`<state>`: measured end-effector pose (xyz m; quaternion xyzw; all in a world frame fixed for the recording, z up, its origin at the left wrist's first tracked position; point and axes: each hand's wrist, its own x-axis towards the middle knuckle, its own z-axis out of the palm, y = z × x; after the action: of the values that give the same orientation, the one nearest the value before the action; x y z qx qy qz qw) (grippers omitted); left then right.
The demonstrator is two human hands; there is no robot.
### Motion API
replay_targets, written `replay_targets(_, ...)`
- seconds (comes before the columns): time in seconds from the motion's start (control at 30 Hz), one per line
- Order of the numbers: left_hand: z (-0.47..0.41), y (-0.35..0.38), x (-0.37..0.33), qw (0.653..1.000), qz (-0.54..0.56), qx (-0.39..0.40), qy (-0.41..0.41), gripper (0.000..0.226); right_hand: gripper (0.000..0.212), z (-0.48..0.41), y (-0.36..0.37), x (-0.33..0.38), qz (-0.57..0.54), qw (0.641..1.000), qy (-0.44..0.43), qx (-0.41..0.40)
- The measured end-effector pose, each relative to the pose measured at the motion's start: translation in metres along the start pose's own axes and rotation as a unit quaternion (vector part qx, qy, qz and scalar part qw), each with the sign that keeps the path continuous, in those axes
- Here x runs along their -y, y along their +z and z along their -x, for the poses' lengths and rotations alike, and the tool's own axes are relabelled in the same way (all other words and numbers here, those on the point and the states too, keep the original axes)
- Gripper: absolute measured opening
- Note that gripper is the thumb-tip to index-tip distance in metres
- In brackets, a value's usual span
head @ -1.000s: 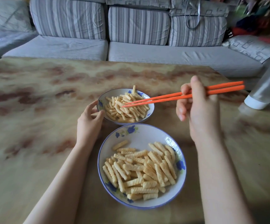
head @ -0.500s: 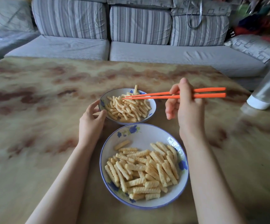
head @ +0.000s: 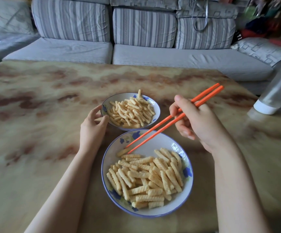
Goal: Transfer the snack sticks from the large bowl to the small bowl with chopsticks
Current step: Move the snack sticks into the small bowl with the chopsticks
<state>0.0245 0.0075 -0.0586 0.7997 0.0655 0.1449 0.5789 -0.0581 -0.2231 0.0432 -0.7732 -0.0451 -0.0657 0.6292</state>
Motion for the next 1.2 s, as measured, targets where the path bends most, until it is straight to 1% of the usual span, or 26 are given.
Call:
replay_targets(0.17, -0.001, 0.000, 0.001, 1.000, 0.006, -0.001, 0.001, 0.043, 0.044, -0.004, 0.004, -0.003, -0.023, 1.000, 0.003, -0.007)
replay_targets(0.3, -0.001, 0.001, 0.000, 1.000, 0.003, -0.004, 0.006, 0.042, 0.043, -0.004, 0.000, 0.000, -0.054, 0.997, -0.009, -0.045)
replay_targets(0.4, 0.000, 0.000, -0.001, 1.000, 0.002, -0.003, 0.007, 0.040, 0.046, -0.007, -0.002, 0.002, -0.114, 0.987, -0.039, -0.107)
replay_targets(0.47, 0.000, 0.000, 0.000, 1.000, 0.004, -0.002, 0.004, 0.041, 0.053, -0.009, 0.000, 0.002, -0.163, 0.971, -0.054, -0.165)
replay_targets(0.5, 0.000, 0.000, 0.000, 1.000, 0.006, -0.001, 0.004, 0.042, 0.053, -0.011, 0.002, 0.003, -0.183, 0.962, -0.058, -0.195)
replay_targets(0.57, -0.001, 0.000, 0.001, 1.000, 0.009, -0.001, 0.004, 0.043, 0.046, -0.014, 0.009, 0.003, -0.204, 0.947, -0.064, -0.240)
replay_targets(0.63, -0.001, 0.000, 0.001, 1.000, 0.009, -0.001, 0.004, 0.043, 0.041, -0.018, 0.018, 0.000, -0.202, 0.941, -0.066, -0.264)
replay_targets(0.73, 0.000, 0.000, 0.001, 1.000, 0.008, 0.000, 0.003, 0.043, 0.039, -0.025, 0.031, -0.012, -0.174, 0.948, -0.058, -0.261)
replay_targets(0.9, 0.000, 0.000, -0.001, 1.000, -0.004, -0.004, 0.002, 0.042, 0.039, -0.028, 0.042, -0.020, -0.124, 0.970, -0.060, -0.201)
replay_targets(1.13, 0.000, 0.001, -0.001, 1.000, -0.004, -0.002, 0.001, 0.042, 0.040, -0.023, 0.024, -0.008, -0.119, 0.968, -0.058, -0.212)
replay_targets(1.2, 0.001, 0.001, -0.001, 1.000, -0.001, 0.000, 0.000, 0.042, 0.041, -0.019, 0.015, -0.004, -0.127, 0.972, -0.065, -0.188)
